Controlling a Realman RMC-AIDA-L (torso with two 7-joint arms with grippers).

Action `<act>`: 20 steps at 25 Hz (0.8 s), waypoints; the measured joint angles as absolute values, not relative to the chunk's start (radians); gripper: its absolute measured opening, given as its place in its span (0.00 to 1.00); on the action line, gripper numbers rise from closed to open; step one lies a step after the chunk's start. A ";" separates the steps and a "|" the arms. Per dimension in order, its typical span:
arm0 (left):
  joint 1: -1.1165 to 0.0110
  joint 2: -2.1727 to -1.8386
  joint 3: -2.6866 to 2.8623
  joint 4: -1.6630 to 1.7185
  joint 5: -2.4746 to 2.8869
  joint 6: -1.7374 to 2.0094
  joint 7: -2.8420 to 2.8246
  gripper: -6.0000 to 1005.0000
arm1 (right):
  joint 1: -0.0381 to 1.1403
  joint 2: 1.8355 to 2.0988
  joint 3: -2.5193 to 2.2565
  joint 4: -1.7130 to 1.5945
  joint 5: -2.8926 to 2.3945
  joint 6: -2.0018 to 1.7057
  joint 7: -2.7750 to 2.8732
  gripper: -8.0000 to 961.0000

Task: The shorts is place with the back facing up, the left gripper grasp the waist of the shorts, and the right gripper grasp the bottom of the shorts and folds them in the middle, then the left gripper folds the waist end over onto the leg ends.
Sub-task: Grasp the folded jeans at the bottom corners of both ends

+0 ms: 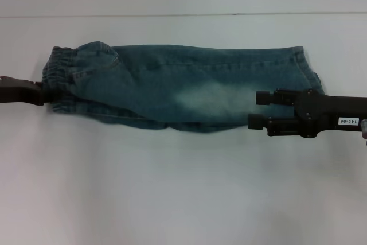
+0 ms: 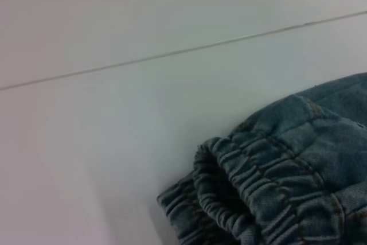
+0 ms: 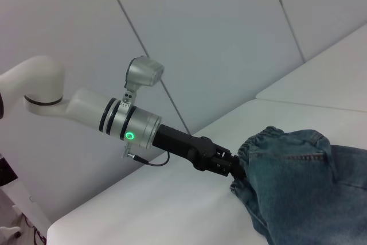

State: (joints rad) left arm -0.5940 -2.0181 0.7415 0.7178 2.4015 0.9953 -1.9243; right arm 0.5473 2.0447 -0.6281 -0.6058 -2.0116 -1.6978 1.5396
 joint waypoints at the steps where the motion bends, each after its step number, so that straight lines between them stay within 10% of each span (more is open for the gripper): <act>1: -0.594 -2.018 0.741 0.718 2.401 0.995 -1.924 0.60 | 0.547 2.045 -0.628 -0.606 -2.011 -1.698 1.540 0.94; 20: -0.594 -2.017 0.736 0.715 2.349 1.031 -1.897 0.21 | 0.550 2.045 -0.627 -0.597 -2.006 -1.683 1.536 0.94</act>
